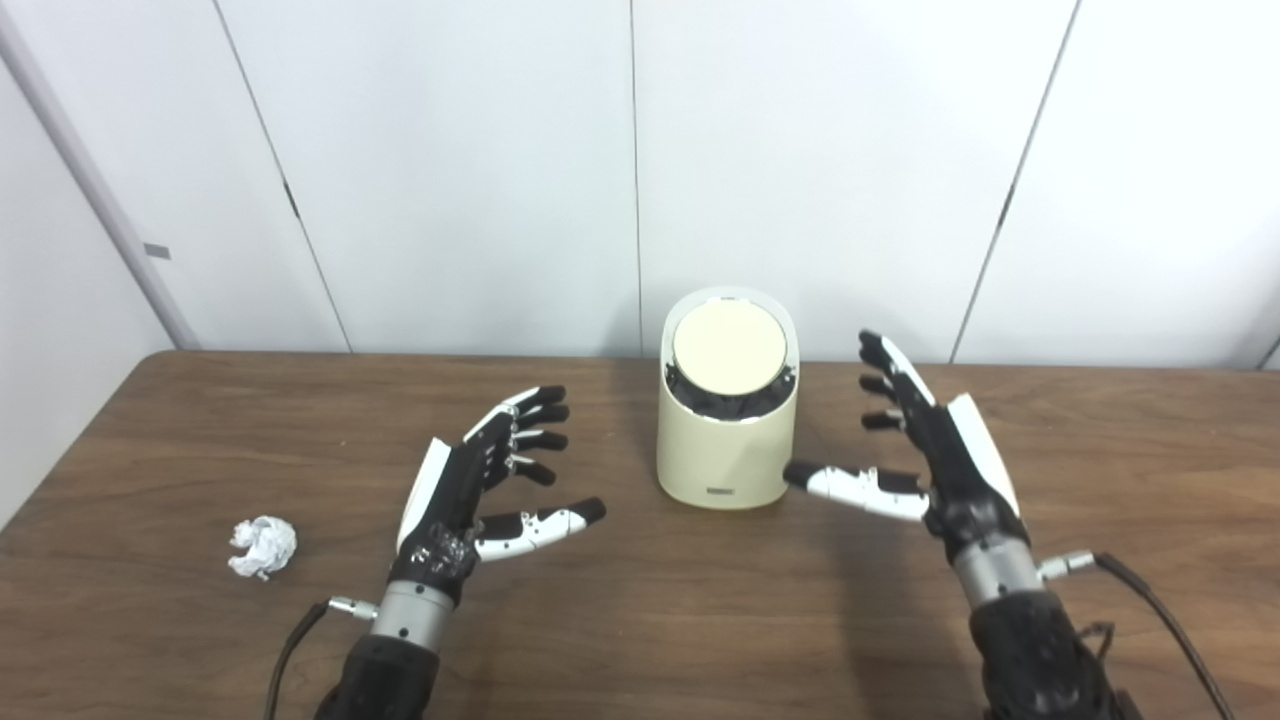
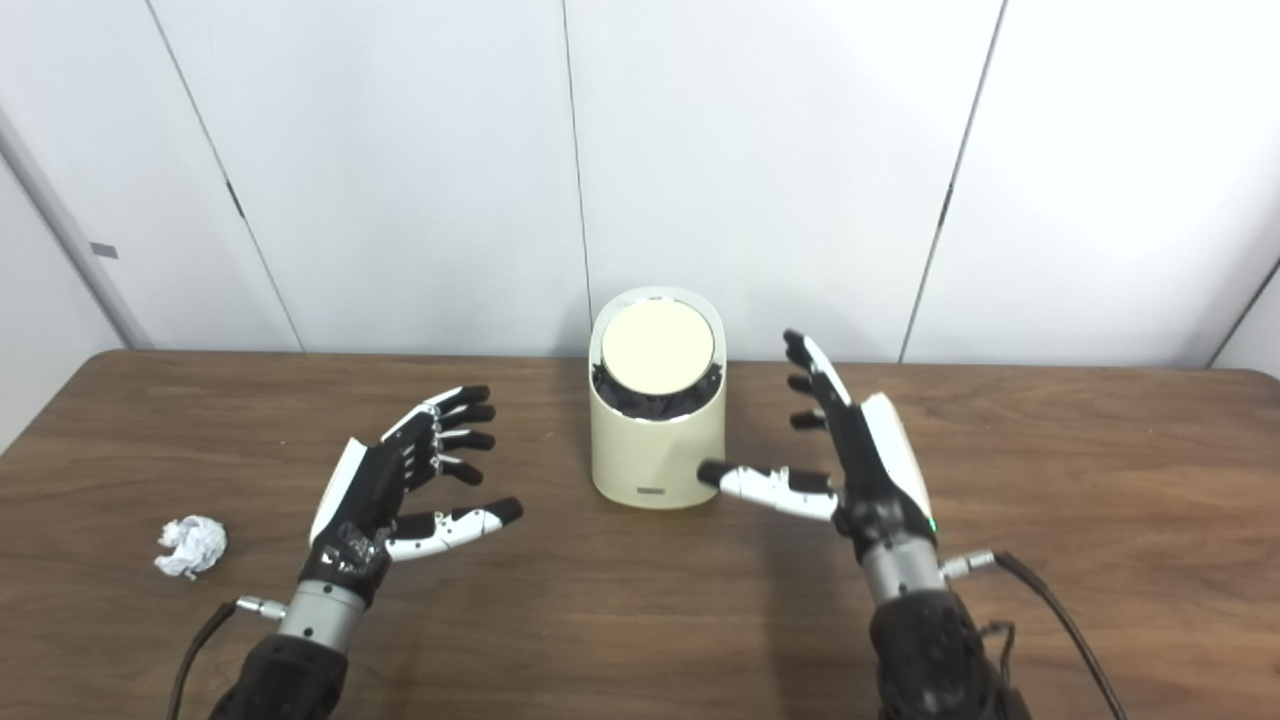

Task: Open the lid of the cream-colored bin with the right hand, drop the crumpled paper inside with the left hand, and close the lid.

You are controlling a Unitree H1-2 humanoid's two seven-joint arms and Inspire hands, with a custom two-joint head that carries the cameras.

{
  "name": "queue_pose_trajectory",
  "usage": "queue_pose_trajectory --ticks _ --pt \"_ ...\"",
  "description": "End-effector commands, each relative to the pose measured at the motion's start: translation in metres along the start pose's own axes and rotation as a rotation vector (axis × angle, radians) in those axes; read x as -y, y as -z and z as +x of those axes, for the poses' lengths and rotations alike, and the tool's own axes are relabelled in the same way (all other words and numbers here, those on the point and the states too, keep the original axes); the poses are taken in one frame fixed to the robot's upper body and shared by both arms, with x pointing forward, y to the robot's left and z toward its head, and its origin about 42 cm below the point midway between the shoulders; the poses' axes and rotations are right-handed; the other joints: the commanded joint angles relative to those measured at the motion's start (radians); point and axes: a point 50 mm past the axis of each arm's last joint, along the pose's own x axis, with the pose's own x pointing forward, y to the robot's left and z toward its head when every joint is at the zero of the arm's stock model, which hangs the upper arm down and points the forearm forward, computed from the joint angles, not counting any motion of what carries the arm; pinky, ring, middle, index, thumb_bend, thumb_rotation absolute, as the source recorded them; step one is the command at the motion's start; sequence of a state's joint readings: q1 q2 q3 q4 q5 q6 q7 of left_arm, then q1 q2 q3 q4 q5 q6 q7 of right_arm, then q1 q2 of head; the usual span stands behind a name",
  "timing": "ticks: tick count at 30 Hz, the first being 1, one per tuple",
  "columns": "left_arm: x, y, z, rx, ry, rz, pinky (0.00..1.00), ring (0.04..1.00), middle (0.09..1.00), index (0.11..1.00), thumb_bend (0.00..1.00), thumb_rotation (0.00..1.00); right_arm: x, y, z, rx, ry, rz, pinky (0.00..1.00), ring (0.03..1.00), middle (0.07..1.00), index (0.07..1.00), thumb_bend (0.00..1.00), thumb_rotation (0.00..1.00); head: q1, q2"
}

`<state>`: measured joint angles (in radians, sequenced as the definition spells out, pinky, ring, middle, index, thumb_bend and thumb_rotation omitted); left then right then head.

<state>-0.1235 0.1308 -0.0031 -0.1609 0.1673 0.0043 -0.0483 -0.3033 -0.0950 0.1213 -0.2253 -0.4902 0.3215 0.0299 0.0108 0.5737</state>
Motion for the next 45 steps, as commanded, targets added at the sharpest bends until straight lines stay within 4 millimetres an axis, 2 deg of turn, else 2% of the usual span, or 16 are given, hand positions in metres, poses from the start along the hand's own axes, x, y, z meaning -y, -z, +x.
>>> queue_pose_trajectory --ticks 1,6,13,19,22,26,34,45 --pt "-0.004 -0.013 0.007 0.083 -0.013 0.018 0.57 0.727 0.805 0.835 0.74 0.08 0.009 -0.02 0.017 0.06 0.035 -0.025 0.73 0.89 0.946 0.981 0.86 0.45 0.0 0.0" --pt "-0.003 -0.012 0.009 0.084 -0.008 0.011 0.58 0.733 0.802 0.834 0.75 0.09 0.011 -0.028 0.039 0.075 0.058 -0.028 0.75 0.894 0.95 1.0 0.87 0.44 0.001 -0.003" --pt "-0.004 -0.012 0.01 0.082 0.002 0.03 0.57 0.74 0.8 0.836 0.75 0.1 0.008 -0.043 0.062 0.085 0.058 -0.028 0.64 0.852 0.953 1.0 0.86 0.43 -0.001 -0.001" --pt "-0.002 -0.012 0.01 0.08 0.002 0.03 0.6 0.747 0.792 0.831 0.74 0.1 0.01 -0.054 0.082 0.108 0.065 -0.015 0.69 0.891 0.948 1.0 0.87 0.4 0.005 -0.001" --pt "-0.001 -0.012 0.01 0.079 0.001 0.033 0.59 0.747 0.79 0.83 0.74 0.11 0.011 -0.061 0.089 0.13 0.063 -0.028 0.71 0.905 0.965 1.0 0.84 0.38 0.007 -0.001" --pt "-0.001 -0.012 0.01 0.081 0.0 0.029 0.59 0.748 0.792 0.834 0.74 0.12 0.01 -0.071 0.099 0.135 0.066 -0.083 0.67 0.869 0.953 1.0 0.85 0.42 0.008 0.001" --pt "-0.001 -0.013 0.01 0.078 -0.005 0.03 0.6 0.749 0.798 0.838 0.73 0.13 0.008 -0.081 0.108 0.13 0.054 -0.14 0.69 0.879 0.945 1.0 0.88 0.46 0.015 0.007" --pt "0.0 -0.014 0.008 0.083 -0.005 0.024 0.58 0.748 0.798 0.838 0.73 0.11 0.002 -0.08 0.109 0.123 0.033 -0.158 0.67 0.872 0.939 0.999 0.9 0.35 0.021 0.018"
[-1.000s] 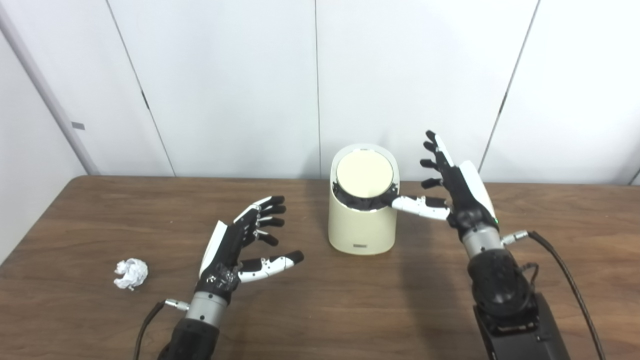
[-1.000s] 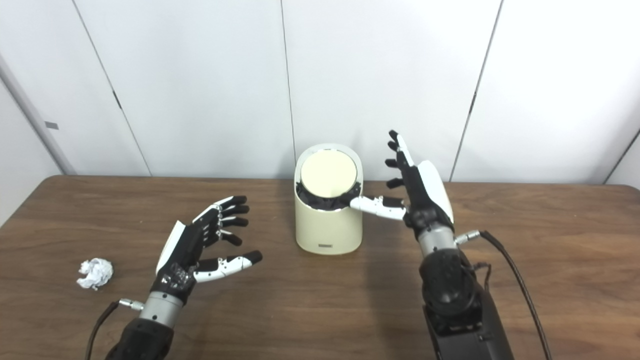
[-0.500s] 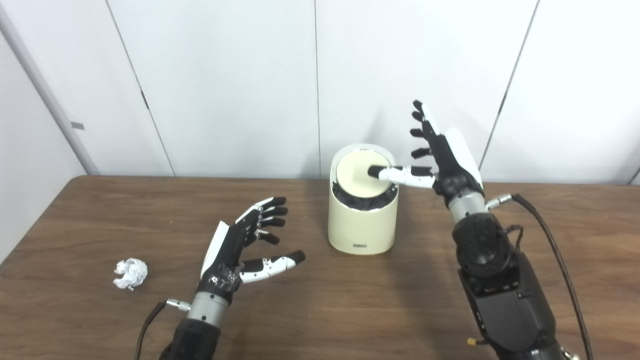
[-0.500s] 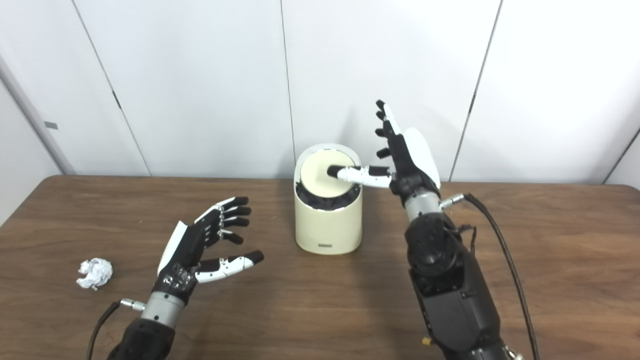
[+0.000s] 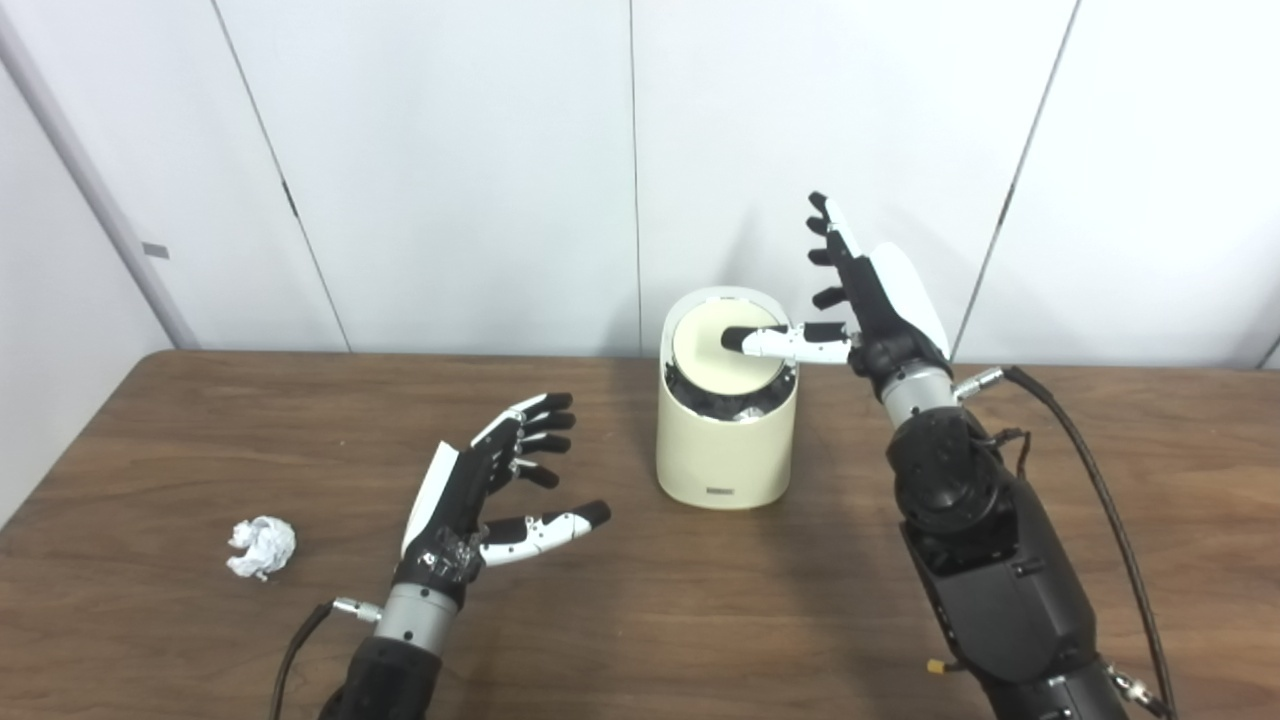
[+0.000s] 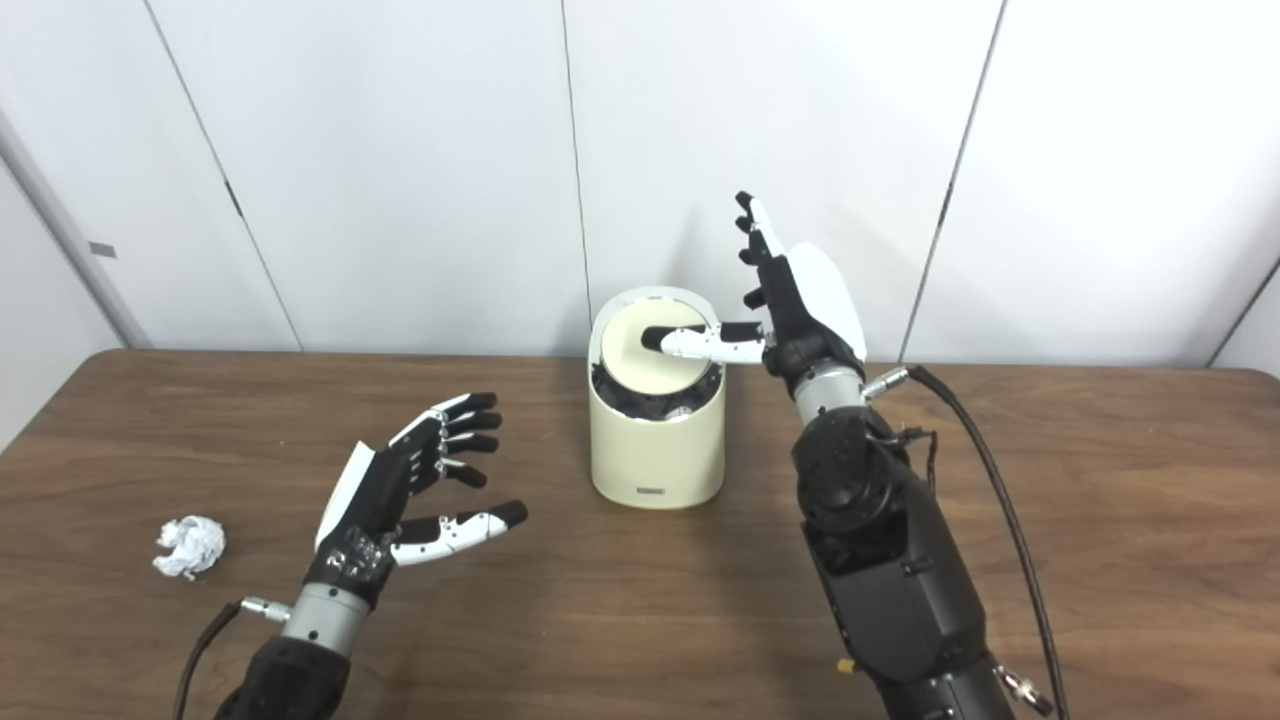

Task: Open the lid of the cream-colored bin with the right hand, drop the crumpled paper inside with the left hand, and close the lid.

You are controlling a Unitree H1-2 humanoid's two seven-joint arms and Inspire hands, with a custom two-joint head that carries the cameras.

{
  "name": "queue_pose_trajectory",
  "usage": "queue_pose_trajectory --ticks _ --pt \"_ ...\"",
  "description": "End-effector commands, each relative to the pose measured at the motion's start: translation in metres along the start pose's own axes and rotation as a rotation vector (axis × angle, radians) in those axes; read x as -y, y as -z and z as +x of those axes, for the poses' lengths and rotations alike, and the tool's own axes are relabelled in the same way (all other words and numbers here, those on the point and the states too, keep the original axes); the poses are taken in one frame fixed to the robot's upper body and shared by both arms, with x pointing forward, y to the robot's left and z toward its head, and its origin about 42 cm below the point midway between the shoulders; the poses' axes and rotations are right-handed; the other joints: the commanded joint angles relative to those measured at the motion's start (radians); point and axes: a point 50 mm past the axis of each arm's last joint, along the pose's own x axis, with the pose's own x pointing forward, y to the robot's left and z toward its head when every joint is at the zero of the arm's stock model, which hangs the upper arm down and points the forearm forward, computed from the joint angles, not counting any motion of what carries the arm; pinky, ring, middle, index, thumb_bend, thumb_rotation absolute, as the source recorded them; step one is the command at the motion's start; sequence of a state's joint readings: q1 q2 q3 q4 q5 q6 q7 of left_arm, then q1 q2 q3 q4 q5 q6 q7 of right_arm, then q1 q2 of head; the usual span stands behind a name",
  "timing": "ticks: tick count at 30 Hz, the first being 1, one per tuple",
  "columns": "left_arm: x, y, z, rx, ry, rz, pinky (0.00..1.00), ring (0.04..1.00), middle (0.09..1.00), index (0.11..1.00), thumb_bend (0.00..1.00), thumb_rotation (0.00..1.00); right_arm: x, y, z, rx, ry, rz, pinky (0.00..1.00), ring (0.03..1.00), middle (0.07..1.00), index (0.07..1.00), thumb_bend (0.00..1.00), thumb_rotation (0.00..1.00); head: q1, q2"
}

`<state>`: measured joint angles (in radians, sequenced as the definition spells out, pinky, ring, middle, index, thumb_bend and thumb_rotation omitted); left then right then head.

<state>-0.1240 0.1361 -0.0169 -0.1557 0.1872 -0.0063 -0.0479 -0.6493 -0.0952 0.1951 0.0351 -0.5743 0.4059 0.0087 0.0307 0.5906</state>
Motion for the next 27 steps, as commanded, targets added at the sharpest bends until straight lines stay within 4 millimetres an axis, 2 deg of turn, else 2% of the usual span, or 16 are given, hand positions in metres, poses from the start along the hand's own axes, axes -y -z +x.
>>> queue_pose_trajectory --ticks 1,11,20,27 --pt "-0.003 -0.014 0.007 0.077 -0.021 0.001 0.59 0.749 0.797 0.837 0.73 0.11 0.014 -0.022 0.01 0.071 0.042 -0.016 0.67 0.873 0.94 0.999 0.91 0.34 0.003 0.005" --pt "-0.002 -0.017 0.005 0.082 -0.013 0.002 0.58 0.75 0.801 0.839 0.72 0.1 0.009 -0.021 0.01 0.063 0.033 -0.017 0.66 0.86 0.925 0.986 0.95 0.26 0.006 0.016" --pt "-0.001 -0.016 0.004 0.079 -0.004 -0.003 0.58 0.74 0.805 0.842 0.73 0.1 0.002 -0.022 0.011 0.058 0.021 -0.051 0.63 0.844 0.919 0.981 0.95 0.28 0.012 0.021" --pt "-0.002 -0.017 0.002 0.08 0.003 -0.008 0.59 0.75 0.808 0.843 0.72 0.09 -0.001 -0.021 0.016 0.047 0.013 -0.049 0.68 0.87 0.93 0.976 0.94 0.27 0.016 0.026"
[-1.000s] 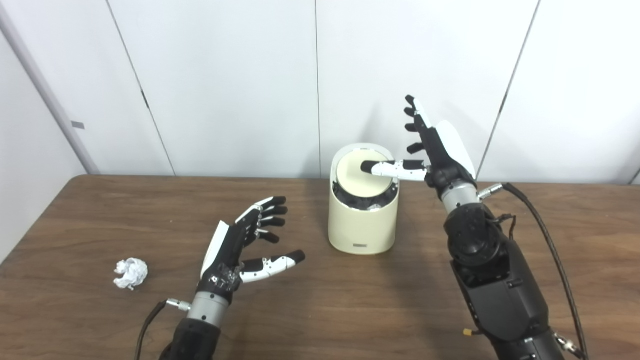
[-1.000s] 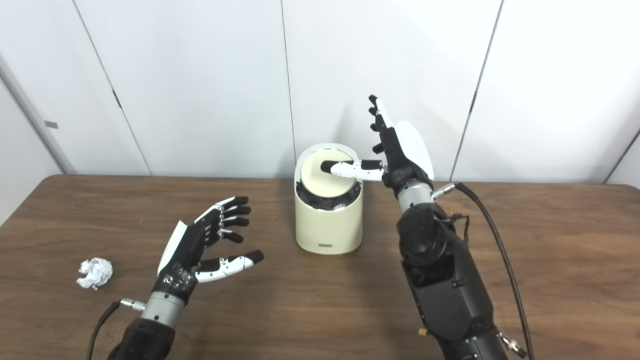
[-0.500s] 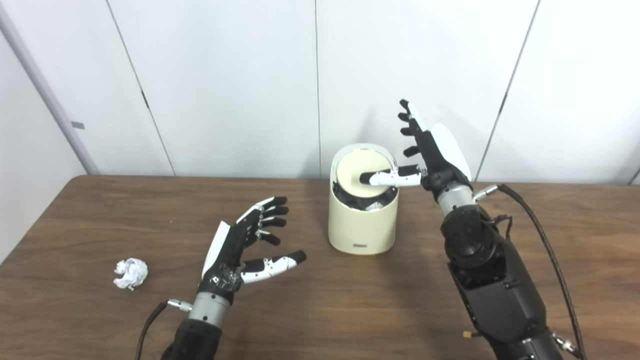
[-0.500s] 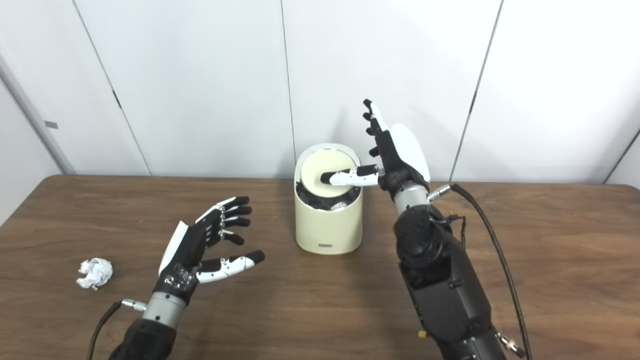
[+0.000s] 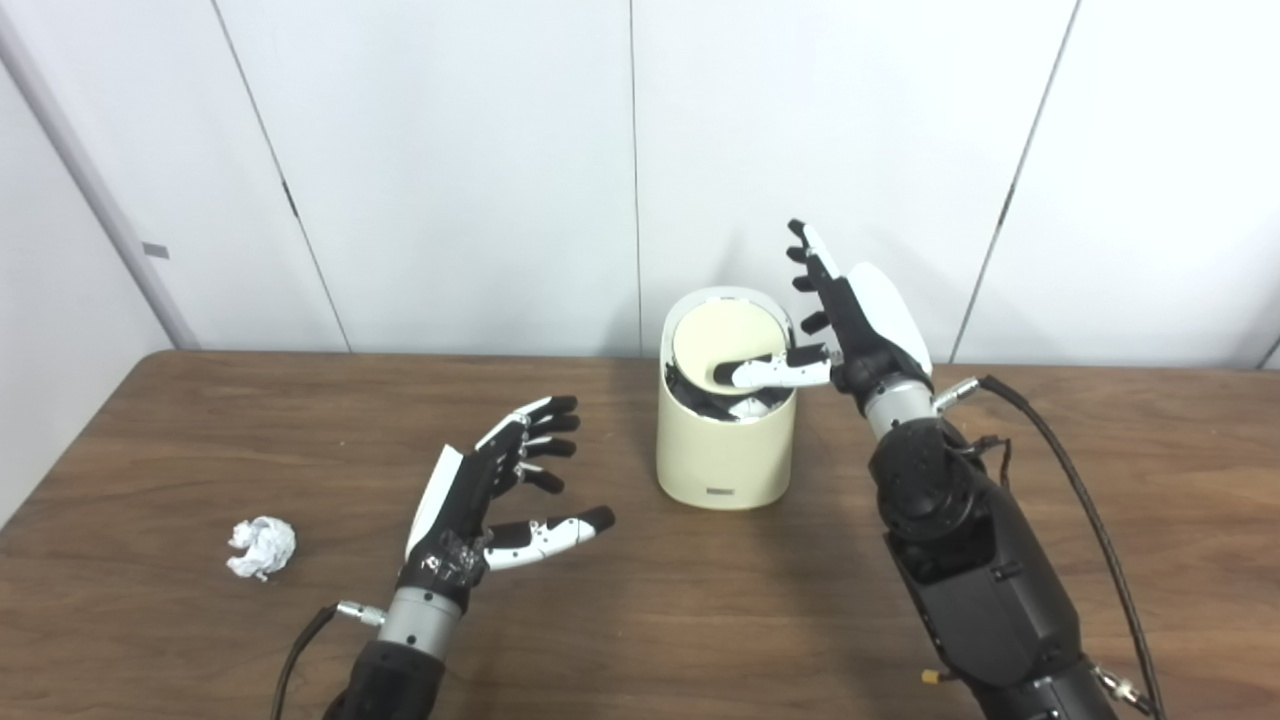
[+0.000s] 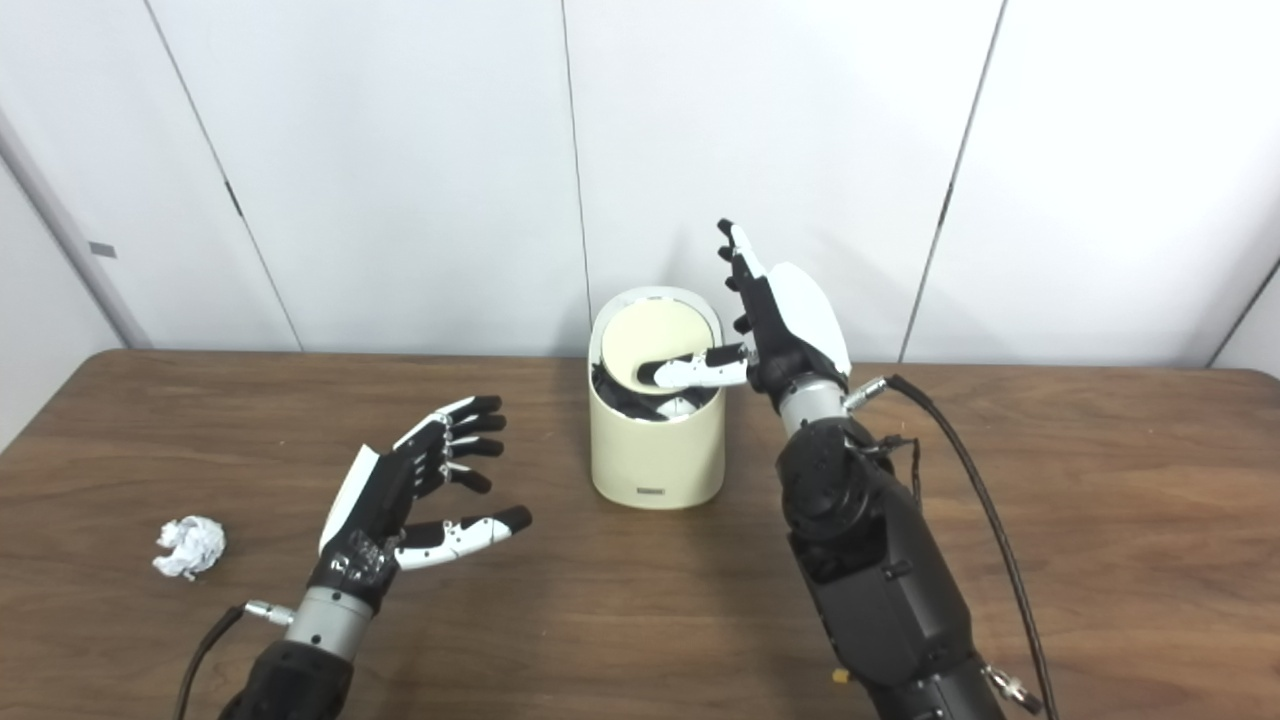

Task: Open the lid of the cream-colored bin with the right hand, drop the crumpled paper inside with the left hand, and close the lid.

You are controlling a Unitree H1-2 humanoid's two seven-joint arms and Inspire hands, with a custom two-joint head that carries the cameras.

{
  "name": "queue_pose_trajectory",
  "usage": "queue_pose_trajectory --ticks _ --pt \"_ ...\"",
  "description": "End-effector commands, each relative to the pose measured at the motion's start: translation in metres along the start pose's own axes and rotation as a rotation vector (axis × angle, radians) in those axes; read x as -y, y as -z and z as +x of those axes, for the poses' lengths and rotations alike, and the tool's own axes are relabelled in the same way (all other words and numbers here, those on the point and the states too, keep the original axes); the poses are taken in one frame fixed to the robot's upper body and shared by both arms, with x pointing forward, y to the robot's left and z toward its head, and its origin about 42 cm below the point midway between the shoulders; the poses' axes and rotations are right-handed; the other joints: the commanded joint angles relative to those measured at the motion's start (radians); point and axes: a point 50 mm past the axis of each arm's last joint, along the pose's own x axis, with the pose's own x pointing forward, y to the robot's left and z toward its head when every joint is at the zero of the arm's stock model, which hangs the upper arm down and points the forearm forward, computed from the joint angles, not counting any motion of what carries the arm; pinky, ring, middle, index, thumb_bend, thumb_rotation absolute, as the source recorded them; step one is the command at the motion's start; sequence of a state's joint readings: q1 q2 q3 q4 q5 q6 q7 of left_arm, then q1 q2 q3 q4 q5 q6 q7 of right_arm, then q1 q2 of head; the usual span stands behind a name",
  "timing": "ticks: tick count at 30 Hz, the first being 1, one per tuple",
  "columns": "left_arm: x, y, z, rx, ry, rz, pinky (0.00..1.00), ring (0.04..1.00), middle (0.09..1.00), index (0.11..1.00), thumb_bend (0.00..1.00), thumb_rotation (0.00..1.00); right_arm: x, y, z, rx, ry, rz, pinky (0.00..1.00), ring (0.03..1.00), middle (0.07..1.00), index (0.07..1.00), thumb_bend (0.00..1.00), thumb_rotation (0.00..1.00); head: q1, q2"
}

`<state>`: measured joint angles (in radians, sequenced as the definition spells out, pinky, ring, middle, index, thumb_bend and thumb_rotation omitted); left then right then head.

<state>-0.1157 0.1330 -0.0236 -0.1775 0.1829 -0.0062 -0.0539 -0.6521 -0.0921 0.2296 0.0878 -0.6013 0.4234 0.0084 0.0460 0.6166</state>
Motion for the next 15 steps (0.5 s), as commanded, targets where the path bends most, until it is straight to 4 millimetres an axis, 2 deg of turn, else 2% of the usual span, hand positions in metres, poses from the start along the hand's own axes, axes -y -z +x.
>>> queue_pose_trajectory --ticks 1,15 --pt "-0.0038 -0.0126 0.004 0.065 -0.004 -0.001 0.59 0.751 0.808 0.843 0.72 0.09 0.0155 -0.0269 0.0132 0.084 0.055 -0.003 0.69 0.874 0.931 0.976 0.94 0.27 0.0 0.0" --pt "-0.0033 -0.0123 0.0002 0.052 0.003 -0.006 0.58 0.753 0.815 0.85 0.71 0.09 0.0113 -0.0192 0.0181 0.03 0.05 -0.025 0.71 0.888 0.94 0.977 0.92 0.26 0.003 0.008"
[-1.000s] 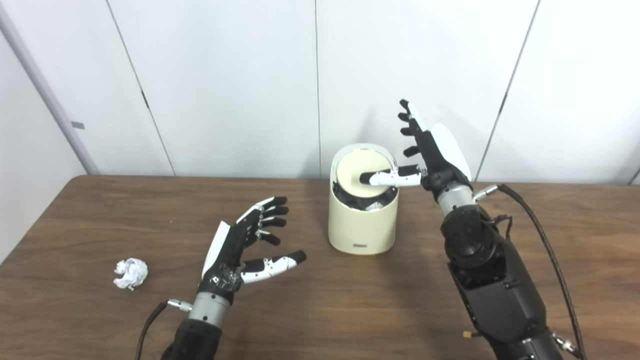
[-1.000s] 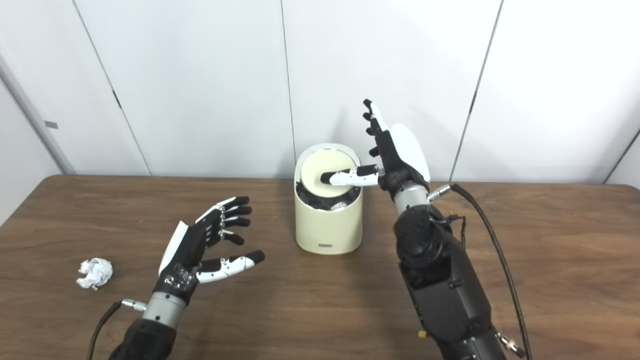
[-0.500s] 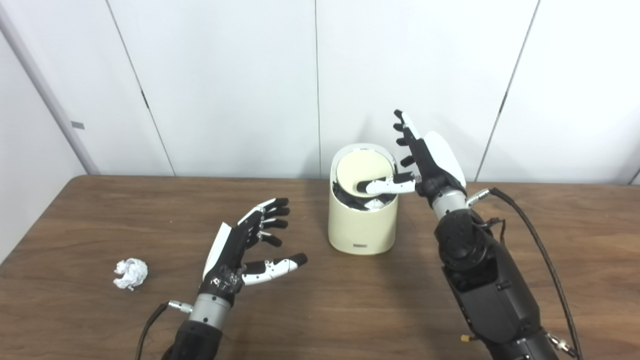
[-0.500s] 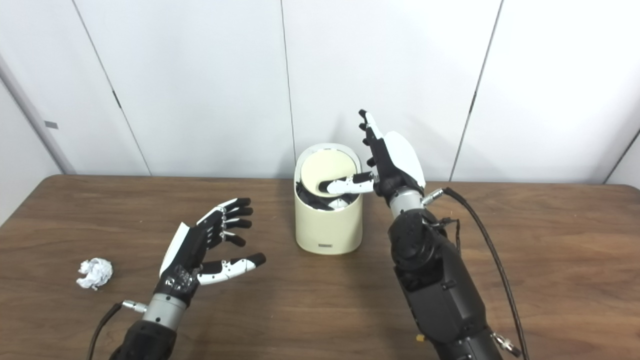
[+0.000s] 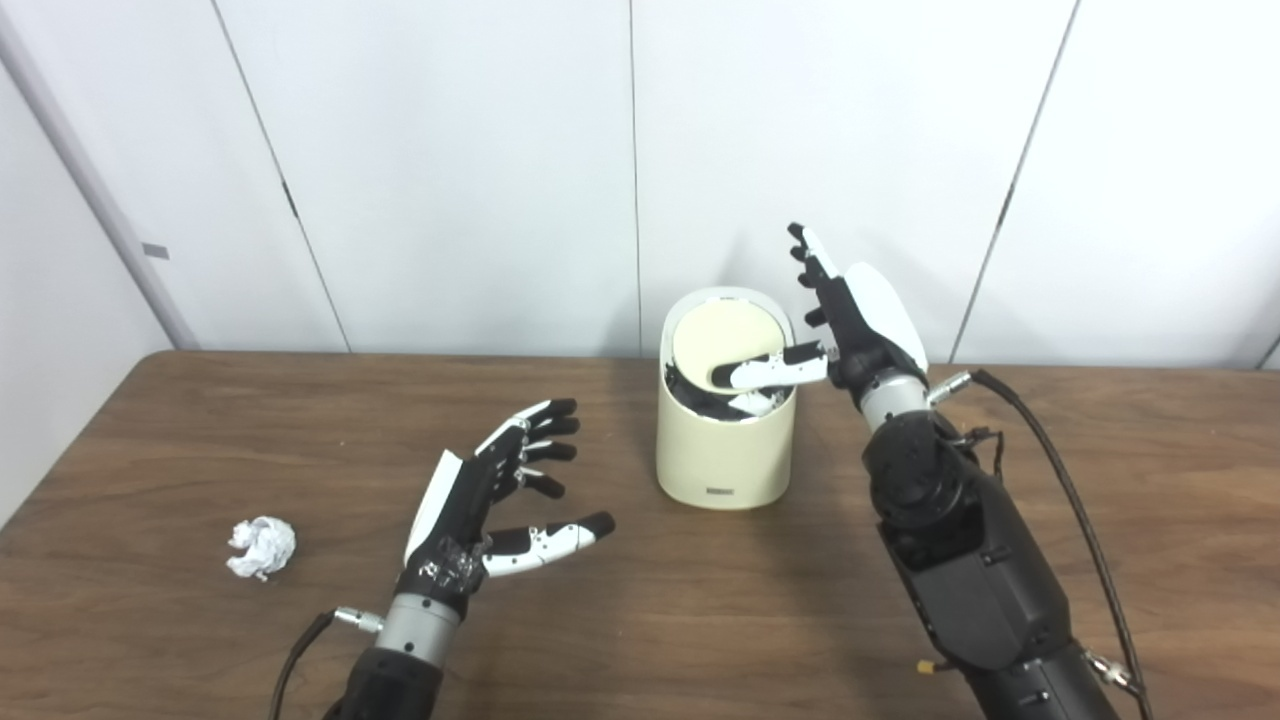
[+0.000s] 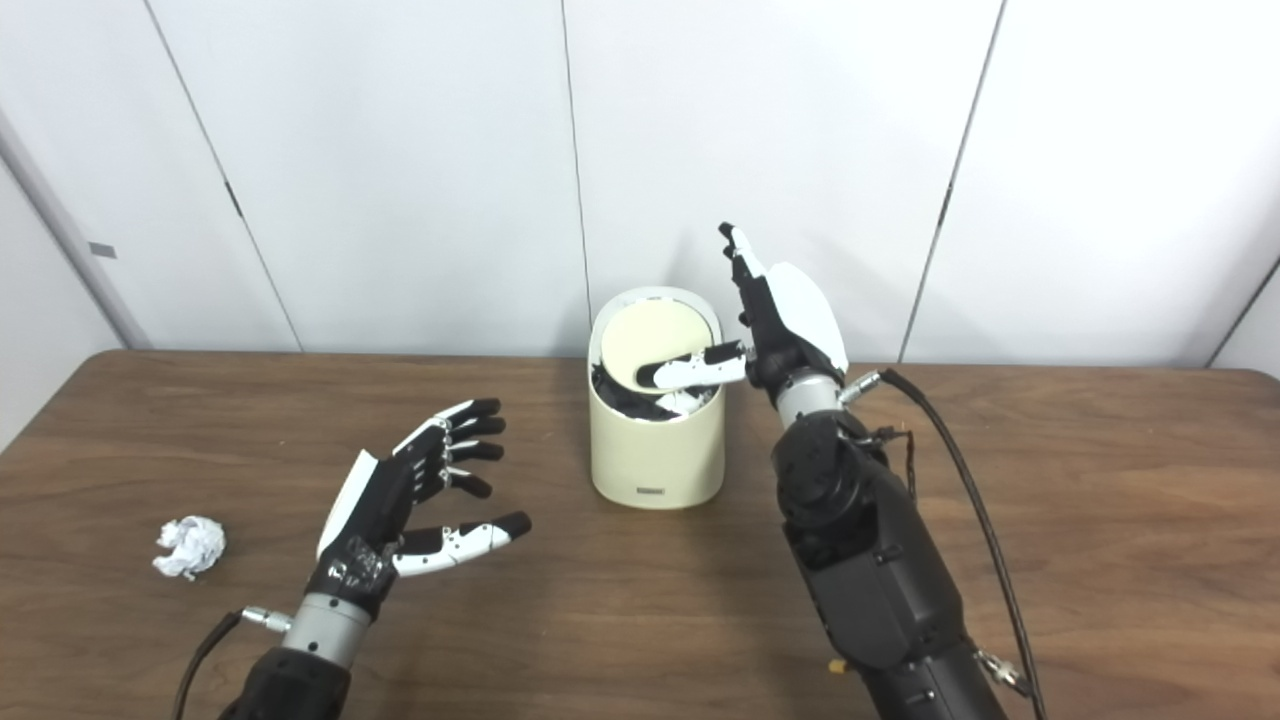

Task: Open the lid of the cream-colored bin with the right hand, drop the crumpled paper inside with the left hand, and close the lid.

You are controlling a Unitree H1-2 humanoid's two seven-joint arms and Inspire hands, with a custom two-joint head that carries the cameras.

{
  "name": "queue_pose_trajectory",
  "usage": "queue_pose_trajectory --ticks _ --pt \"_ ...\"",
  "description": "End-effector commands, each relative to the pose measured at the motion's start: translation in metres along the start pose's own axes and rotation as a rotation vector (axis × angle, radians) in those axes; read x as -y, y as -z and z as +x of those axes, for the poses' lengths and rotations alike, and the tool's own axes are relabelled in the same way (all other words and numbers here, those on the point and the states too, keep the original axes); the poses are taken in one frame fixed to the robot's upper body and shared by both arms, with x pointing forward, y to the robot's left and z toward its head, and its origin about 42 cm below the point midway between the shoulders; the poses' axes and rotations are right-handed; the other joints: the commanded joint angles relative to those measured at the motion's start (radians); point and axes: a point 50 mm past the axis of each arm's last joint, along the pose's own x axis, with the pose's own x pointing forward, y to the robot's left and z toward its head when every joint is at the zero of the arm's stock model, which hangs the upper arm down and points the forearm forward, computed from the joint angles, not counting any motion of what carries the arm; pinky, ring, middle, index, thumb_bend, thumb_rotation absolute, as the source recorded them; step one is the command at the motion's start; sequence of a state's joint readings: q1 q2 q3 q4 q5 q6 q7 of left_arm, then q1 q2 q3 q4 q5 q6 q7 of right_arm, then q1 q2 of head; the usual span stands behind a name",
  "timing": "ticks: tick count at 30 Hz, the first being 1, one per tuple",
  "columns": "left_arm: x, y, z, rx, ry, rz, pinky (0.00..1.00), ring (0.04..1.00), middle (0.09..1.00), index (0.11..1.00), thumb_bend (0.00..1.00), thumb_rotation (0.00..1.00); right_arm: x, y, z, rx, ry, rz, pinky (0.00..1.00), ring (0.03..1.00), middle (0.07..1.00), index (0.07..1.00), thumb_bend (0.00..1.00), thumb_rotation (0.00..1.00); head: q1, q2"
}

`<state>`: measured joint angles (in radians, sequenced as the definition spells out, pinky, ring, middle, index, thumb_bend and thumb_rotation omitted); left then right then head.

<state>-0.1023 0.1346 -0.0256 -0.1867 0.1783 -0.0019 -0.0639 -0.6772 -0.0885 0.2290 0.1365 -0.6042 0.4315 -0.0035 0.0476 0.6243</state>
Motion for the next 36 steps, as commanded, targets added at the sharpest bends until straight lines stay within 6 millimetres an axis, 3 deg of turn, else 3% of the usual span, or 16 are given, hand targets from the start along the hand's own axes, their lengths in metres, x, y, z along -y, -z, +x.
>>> queue_pose_trajectory --ticks 1,8,20,28,31,36 --pt "-0.004 -0.013 0.004 0.06 -0.008 -0.004 0.59 0.753 0.814 0.849 0.72 0.08 0.014 -0.021 0.009 0.054 0.05 -0.016 0.72 0.89 0.941 0.977 0.92 0.26 0.001 0.001" --pt "-0.005 -0.014 0.005 0.065 -0.005 -0.003 0.6 0.75 0.814 0.848 0.72 0.09 0.012 -0.019 0.007 0.075 0.046 -0.077 0.68 0.87 0.937 0.978 0.91 0.22 -0.002 0.007" --pt "-0.004 -0.016 0.006 0.064 -0.004 0.002 0.62 0.756 0.81 0.844 0.72 0.1 0.011 -0.017 0.003 0.078 0.038 -0.198 0.63 0.826 0.935 0.966 0.89 0.02 0.002 0.019" --pt "-0.004 -0.015 0.008 0.068 -0.006 -0.007 0.62 0.753 0.809 0.841 0.71 0.08 0.01 -0.014 0.002 0.08 0.031 -0.208 0.63 0.827 0.938 0.96 0.87 0.0 0.001 0.014" --pt "-0.004 -0.015 0.008 0.067 -0.006 -0.015 0.6 0.749 0.811 0.839 0.71 0.07 0.014 -0.016 0.002 0.088 0.038 -0.182 0.64 0.838 0.939 0.963 0.87 0.09 0.001 0.012" --pt "-0.004 -0.014 0.009 0.069 -0.005 -0.01 0.61 0.749 0.814 0.841 0.71 0.08 0.028 -0.025 0.003 0.132 0.074 -0.087 0.67 0.866 0.934 0.969 0.77 0.45 -0.003 0.008"
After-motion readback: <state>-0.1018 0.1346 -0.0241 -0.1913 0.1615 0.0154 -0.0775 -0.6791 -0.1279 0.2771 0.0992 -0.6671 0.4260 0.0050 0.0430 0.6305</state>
